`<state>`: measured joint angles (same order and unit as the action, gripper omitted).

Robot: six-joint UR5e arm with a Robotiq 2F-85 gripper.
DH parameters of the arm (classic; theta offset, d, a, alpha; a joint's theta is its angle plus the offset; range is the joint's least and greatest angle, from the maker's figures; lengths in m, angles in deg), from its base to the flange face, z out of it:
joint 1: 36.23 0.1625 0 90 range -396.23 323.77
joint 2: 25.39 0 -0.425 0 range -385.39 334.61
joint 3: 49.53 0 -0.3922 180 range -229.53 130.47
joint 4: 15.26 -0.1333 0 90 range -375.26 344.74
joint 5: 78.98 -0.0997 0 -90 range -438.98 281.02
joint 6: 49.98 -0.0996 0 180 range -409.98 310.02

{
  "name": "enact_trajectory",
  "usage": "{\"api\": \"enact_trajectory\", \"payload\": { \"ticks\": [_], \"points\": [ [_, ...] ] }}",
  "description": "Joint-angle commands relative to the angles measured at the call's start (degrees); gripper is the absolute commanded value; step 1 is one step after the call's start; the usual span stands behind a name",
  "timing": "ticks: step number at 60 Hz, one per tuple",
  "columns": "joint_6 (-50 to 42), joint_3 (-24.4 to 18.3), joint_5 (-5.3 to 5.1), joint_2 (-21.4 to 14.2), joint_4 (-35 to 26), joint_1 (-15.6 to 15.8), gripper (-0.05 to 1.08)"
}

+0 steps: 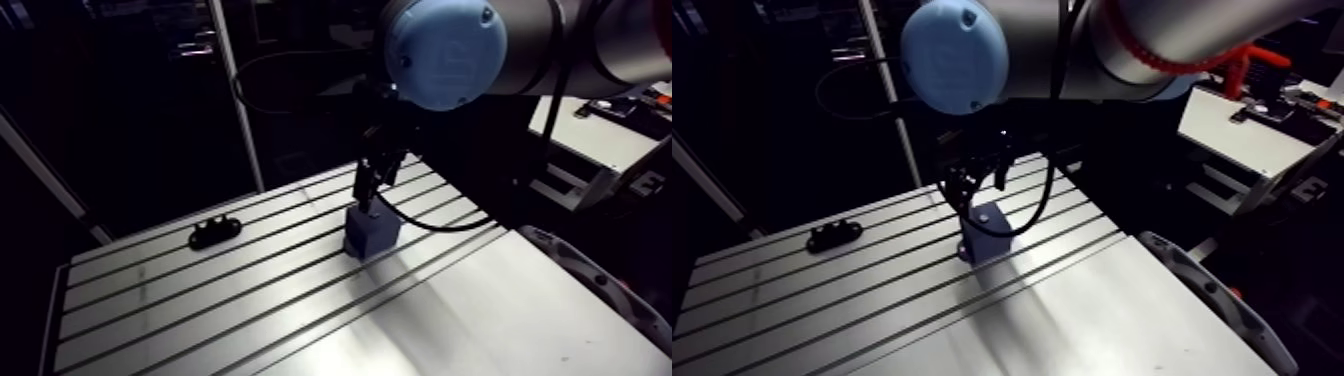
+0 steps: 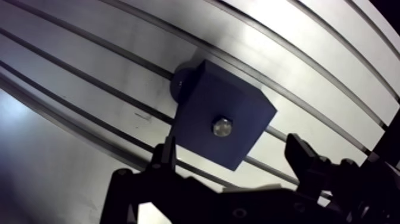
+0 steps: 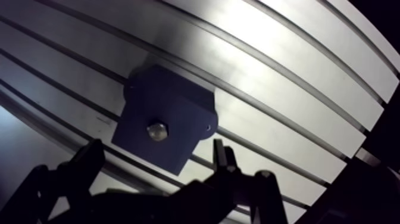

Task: Pick up the M10 bolt and insert it into the hex recess until seated.

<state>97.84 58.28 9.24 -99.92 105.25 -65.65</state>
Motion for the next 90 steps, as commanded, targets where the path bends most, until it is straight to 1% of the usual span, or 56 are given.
{"api": "enact_trajectory", "payload": {
  "ticks": [1, 3, 10, 13, 14, 16, 17, 18, 21, 22, 23, 24, 25, 26, 27, 28, 29, 30, 31, 33, 34, 35, 40, 44, 45, 46, 48, 49, 50, 51, 52, 53, 54, 55, 56, 57, 58, 59, 60, 61, 62, 63, 64, 65, 66, 67, 68, 69, 71, 77, 87, 90],
  "points": [
    [-0.1, 0.1, -0.10, -0.5, 0.0, -0.2, 0.01],
    [-0.5, 0.1, -0.19, -1.0, 0.0, -0.2, 0.01],
    [-2.0, 0.0, -0.52, -1.4, 0.0, -0.2, 0.01],
    [-2.5, -0.1, -1.03, -2.2, -0.1, -0.2, 0.00],
    [-2.5, -0.1, -1.03, -2.2, -0.1, -0.2, 0.00],
    [-3.7, -0.1, -1.72, -2.8, -0.4, -0.2, 0.01],
    [-3.7, -0.1, -1.72, -2.8, -0.4, -0.2, 0.01],
    [-4.8, -0.2, -1.99, -3.2, -0.5, -0.2, 0.01],
    [-6.4, -0.2, -1.96, -3.5, -0.6, -0.1, 0.01],
    [-8.5, -0.4, -1.50, -3.8, -0.7, 0.0, 0.01],
    [-8.5, -0.4, -1.50, -3.8, -0.7, 0.0, 0.01],
    [-11.0, -0.7, -1.58, -3.8, -1.0, -0.1, 0.01],
    [-11.0, -0.7, -1.58, -3.8, -1.0, -0.1, 0.01],
    [-13.8, -1.0, -1.60, -3.8, -1.5, -0.1, 0.01],
    [-13.8, -1.0, -1.60, -3.8, -1.5, -0.1, 0.01],
    [-16.8, -1.5, -1.37, -3.9, -2.2, -0.1, 0.01],
    [-16.8, -1.5, -1.37, -3.9, -2.2, -0.1, 0.01],
    [-19.6, -2.0, -1.04, -3.8, -3.4, -0.1, 0.01],
    [-19.6, -2.0, -1.04, -3.8, -3.4, -0.1, 0.01],
    [-24.2, -2.9, -0.49, -3.8, -6.5, 0.0, 0.01],
    [-24.2, -2.9, -0.49, -3.8, -6.5, 0.0, 0.01],
    [-25.9, -3.4, -0.31, -3.9, -7.8, 0.2, 0.01],
    [-28.5, -4.3, -0.45, -4.3, -9.7, 0.4, 0.01],
    [-30.0, -5.0, -0.21, -4.4, -11.2, 0.9, 0.01],
    [-31.0, -5.6, 0.10, -4.2, -12.2, 1.1, 0.01],
    [-31.0, -5.6, 0.10, -4.2, -12.2, 1.1, 0.01],
    [-33.7, -7.1, 1.52, -3.4, -14.8, 1.8, 0.01],
    [-33.7, -7.1, 1.52, -3.4, -14.8, 1.8, 0.01],
    [-35.2, -7.9, 2.46, -2.8, -16.2, 2.1, 0.03],
    [-35.2, -7.9, 2.46, -2.8, -16.2, 2.1, 0.03],
    [-36.6, -8.5, 3.72, -2.4, -17.2, 2.7, 0.06],
    [-36.6, -8.5, 3.72, -2.4, -17.2, 2.7, 0.06],
    [-37.5, -9.0, 4.88, -2.1, -17.6, 3.3, 0.10],
    [-37.5, -9.0, 4.88, -2.1, -17.6, 3.3, 0.10],
    [-38.1, -9.2, 6.10, -2.0, -17.7, 3.8, 0.20],
    [-38.1, -9.2, 6.10, -2.0, -17.7, 3.8, 0.20],
    [-38.6, -9.2, 7.03, -1.9, -17.6, 4.0, 0.36],
    [-38.6, -9.2, 7.03, -1.9, -17.6, 4.0, 0.36],
    [-39.1, -9.2, 7.84, -1.9, -17.4, 4.2, 0.54],
    [-39.1, -9.2, 7.84, -1.9, -17.4, 4.2, 0.54],
    [-39.8, -9.3, 8.26, -2.0, -17.0, 4.1, 0.69],
    [-39.8, -9.3, 8.26, -2.0, -17.0, 4.1, 0.69],
    [-39.8, -9.3, 8.40, -1.9, -16.4, 4.1, 0.84],
    [-39.8, -9.3, 8.40, -1.9, -16.4, 4.1, 0.84],
    [-39.8, -9.3, 8.42, -1.8, -15.9, 4.1, 0.93],
    [-39.5, -9.3, 8.35, -1.6, -15.5, 4.1, 0.99],
    [-39.5, -9.3, 8.35, -1.6, -15.5, 4.1, 0.99],
    [-39.2, -9.3, 8.34, -1.5, -15.3, 4.1, 1.01],
    [-39.1, -9.4, 8.26, -1.4, -15.3, 4.0, 1.04],
    [-38.6, -9.3, 8.41, -1.2, -15.1, 4.0, 1.07],
    [-36.6, -8.7, 8.42, -1.1, -14.6, 4.1, 1.07],
    [-36.2, -8.3, 8.26, -1.0, -13.2, 4.1, 1.07]
  ]
}}
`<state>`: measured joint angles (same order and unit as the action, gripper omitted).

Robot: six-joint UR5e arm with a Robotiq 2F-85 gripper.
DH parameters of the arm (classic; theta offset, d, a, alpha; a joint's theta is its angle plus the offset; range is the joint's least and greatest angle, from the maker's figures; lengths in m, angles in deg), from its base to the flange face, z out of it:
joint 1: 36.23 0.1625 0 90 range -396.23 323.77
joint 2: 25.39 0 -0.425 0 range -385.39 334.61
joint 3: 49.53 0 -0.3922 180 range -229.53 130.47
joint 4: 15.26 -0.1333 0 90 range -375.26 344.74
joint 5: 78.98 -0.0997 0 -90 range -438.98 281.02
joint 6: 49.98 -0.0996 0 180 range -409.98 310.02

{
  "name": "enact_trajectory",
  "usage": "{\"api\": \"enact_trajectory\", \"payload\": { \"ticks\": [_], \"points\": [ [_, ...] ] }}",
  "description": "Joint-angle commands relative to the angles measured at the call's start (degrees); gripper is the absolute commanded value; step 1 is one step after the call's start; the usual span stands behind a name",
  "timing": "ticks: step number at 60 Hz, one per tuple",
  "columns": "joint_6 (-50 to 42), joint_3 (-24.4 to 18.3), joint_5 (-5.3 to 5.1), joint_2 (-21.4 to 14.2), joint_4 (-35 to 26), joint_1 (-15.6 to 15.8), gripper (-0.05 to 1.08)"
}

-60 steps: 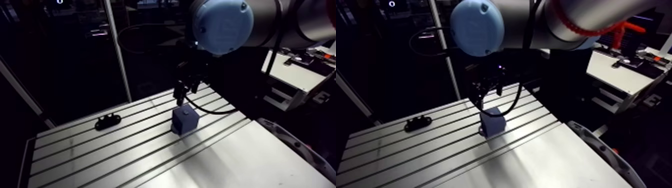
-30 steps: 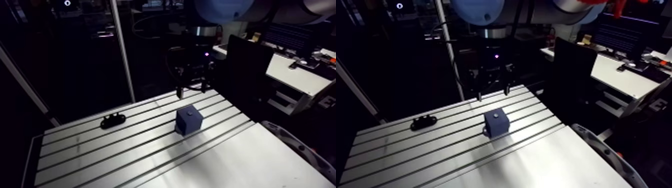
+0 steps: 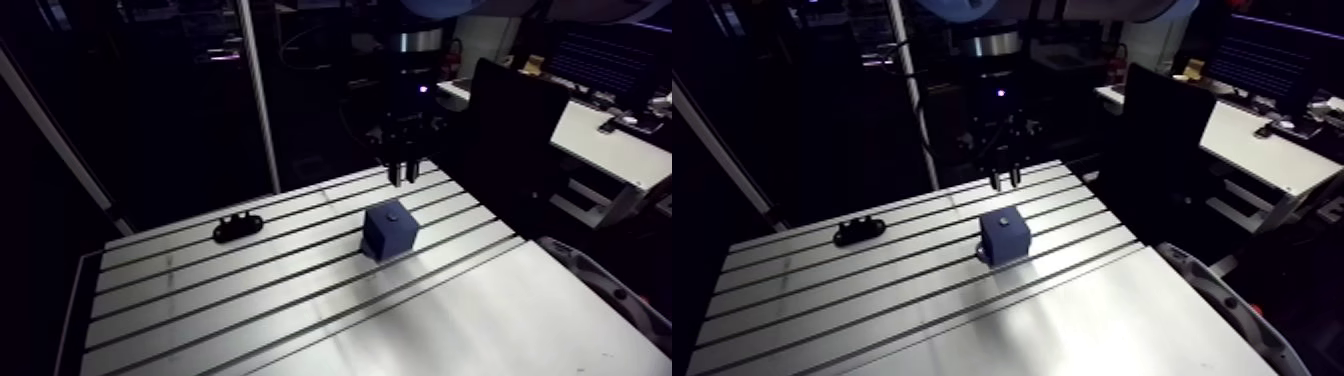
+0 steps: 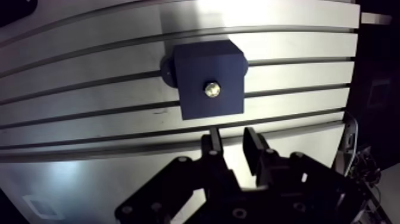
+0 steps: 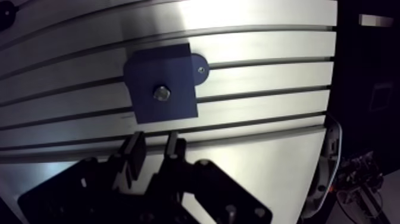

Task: Pick up the M10 bolt and insert it into the hex recess until seated.

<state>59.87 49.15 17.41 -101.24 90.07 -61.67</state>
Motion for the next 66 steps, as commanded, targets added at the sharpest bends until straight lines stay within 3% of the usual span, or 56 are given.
{"api": "enact_trajectory", "payload": {
  "ticks": [1, 16, 26, 66],
  "points": [
    [1.8, 0.8, 0.09, 0.3, 2.0, 0.1, 1.07],
    [4.8, 2.9, -0.87, 0.3, 5.7, 0.0, 1.07],
    [5.3, 2.8, -2.28, 0.2, 5.7, -0.4, 1.08],
    [8.7, 6.7, -2.13, 1.9, 11.1, -1.7, 1.07]
  ]
}}
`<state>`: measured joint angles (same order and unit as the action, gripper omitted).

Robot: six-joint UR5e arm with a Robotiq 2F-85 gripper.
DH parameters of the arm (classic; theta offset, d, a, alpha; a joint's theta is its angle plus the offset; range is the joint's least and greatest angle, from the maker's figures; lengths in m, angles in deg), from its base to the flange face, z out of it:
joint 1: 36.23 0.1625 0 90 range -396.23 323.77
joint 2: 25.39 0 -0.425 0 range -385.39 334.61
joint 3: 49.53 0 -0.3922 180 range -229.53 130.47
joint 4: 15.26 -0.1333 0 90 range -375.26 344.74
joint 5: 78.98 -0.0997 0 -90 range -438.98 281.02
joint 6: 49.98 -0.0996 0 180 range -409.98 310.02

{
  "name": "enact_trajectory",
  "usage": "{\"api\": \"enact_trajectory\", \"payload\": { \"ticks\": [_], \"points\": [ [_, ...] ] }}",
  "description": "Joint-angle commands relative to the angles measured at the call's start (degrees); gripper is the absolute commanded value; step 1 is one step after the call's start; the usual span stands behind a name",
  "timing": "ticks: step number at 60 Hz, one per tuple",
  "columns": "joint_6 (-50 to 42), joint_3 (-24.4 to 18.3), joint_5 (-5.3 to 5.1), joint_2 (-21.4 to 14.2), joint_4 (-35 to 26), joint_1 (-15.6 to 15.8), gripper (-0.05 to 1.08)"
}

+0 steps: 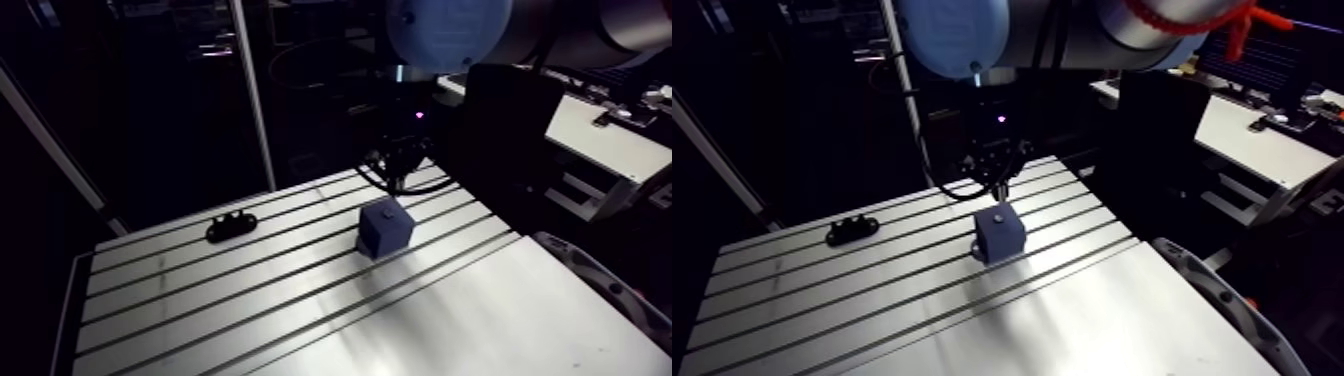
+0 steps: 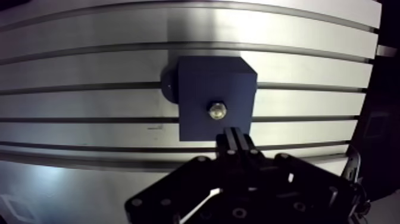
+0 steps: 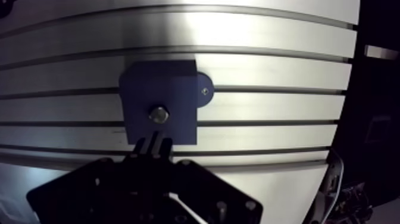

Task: Pick up the M10 bolt and insert it into the hex recess until seated.

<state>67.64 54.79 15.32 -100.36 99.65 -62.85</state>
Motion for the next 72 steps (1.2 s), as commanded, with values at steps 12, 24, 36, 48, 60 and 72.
{"api": "enact_trajectory", "payload": {
  "ticks": [12, 24, 36, 48, 60, 72],
  "points": [
    [0.9, 1.1, -0.68, 1.4, 1.6, -0.5, 1.08],
    [0.9, 1.4, -1.35, 1.7, 1.8, -0.5, 1.08],
    [0.9, 1.5, -1.35, 2.6, 3.0, -0.5, 1.08],
    [0.9, 2.0, -1.35, 3.3, 4.0, -0.5, 1.08],
    [0.9, 2.2, -1.35, 3.4, 4.0, -0.4, 1.07],
    [1.0, 2.3, -1.35, 3.3, 4.0, -0.4, 1.08]
  ]
}}
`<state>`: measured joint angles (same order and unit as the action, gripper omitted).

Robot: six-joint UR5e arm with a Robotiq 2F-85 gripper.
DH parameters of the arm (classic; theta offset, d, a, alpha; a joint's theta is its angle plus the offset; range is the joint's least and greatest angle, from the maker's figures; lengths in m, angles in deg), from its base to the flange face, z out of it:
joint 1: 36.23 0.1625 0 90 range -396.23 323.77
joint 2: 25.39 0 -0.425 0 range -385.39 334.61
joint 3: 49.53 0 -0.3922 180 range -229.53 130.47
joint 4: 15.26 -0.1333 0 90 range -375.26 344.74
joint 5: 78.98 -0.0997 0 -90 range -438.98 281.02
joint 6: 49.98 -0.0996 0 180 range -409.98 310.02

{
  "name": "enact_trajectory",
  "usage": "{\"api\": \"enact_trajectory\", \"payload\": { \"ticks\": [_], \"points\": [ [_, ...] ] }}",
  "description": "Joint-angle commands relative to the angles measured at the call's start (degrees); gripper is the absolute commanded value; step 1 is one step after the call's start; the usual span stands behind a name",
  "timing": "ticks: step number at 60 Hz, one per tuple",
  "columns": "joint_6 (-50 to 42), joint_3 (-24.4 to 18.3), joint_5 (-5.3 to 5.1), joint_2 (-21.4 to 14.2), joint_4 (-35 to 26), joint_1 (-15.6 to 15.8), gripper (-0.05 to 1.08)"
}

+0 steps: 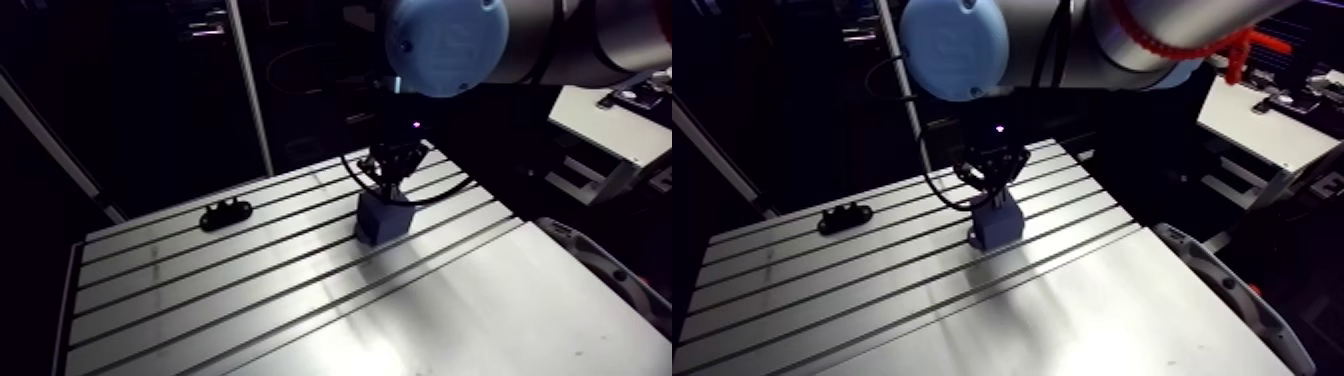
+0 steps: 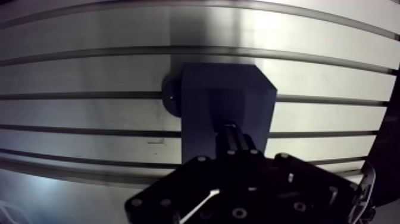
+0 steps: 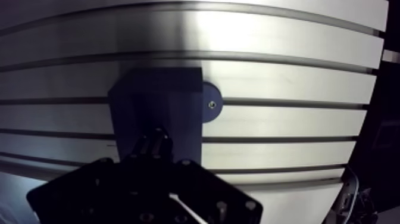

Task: Pick up the M10 bolt and insert it into the hex recess until seated.

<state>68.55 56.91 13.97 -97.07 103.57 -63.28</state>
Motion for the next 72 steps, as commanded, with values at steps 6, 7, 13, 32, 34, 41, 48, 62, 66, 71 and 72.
{"api": "enact_trajectory", "payload": {
  "ticks": [6, 7, 13, 32, 34, 41, 48, 62, 66, 71, 72],
  "points": [
    [0.1, 0.3, 0.00, 0.1, 0.3, 0.0, 1.08],
    [0.1, 0.3, 0.00, 0.1, 0.4, 0.0, 1.08],
    [0.1, 0.3, 0.00, 0.1, 0.4, 0.0, 1.07],
    [0.8, 0.3, 0.00, 0.1, 0.4, 0.0, 1.07],
    [0.8, 0.4, 0.00, 0.2, 0.4, 0.0, 1.07],
    [0.9, 0.5, 0.08, 0.3, 0.4, 0.0, 1.07],
    [0.9, 0.5, 0.08, 0.3, 0.5, 0.0, 1.07],
    [1.0, 0.3, 0.00, 0.3, 0.4, -0.1, 1.08],
    [1.0, 0.1, 0.00, 0.2, 0.4, -0.1, 1.08],
    [1.0, -0.1, -0.09, -0.2, 0.2, -0.1, 1.08],
    [1.0, -0.2, -0.16, -0.3, 0.2, -0.1, 1.08]
  ]
}}
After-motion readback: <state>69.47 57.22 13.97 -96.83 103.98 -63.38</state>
